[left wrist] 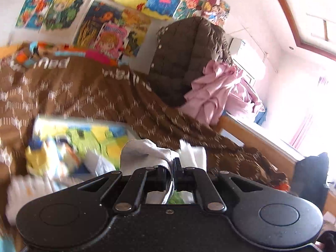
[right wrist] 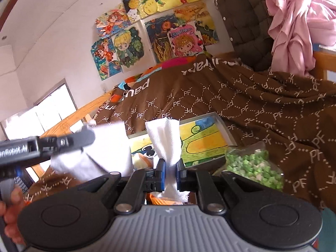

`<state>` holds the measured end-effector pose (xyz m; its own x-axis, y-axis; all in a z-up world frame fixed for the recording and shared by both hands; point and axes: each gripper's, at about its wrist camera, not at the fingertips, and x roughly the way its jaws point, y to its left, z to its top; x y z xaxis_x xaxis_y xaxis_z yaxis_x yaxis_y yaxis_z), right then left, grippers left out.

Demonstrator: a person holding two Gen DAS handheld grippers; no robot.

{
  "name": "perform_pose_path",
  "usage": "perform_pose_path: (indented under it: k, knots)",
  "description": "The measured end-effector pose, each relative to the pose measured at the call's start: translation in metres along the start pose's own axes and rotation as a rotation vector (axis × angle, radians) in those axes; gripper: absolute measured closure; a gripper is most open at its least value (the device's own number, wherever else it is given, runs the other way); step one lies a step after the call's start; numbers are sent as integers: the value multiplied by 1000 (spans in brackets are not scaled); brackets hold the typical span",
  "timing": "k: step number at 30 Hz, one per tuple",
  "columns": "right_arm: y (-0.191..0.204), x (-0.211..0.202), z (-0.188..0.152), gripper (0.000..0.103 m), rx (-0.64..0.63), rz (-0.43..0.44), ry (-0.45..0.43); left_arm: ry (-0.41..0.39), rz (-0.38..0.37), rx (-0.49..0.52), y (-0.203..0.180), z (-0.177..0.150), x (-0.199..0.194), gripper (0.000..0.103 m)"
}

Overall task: Organize soft objects
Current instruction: 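Carry the grey fabric and white napkin over the painted tray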

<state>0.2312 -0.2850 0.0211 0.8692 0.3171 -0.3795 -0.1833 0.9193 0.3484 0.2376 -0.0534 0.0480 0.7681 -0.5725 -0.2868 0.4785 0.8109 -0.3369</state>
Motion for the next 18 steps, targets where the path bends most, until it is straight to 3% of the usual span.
perform_pose_path:
  k: [5,11,18]
  knots:
    - [7,35,21,92,50,36,-39,-62,27,28,28,27,18,97]
    - [22,90,37,92,-14,28,-71,-98,86,61,70,34,41,97]
    - [31,146,37,92,-47,-7,-32,-53,168,49,112,35,76,97]
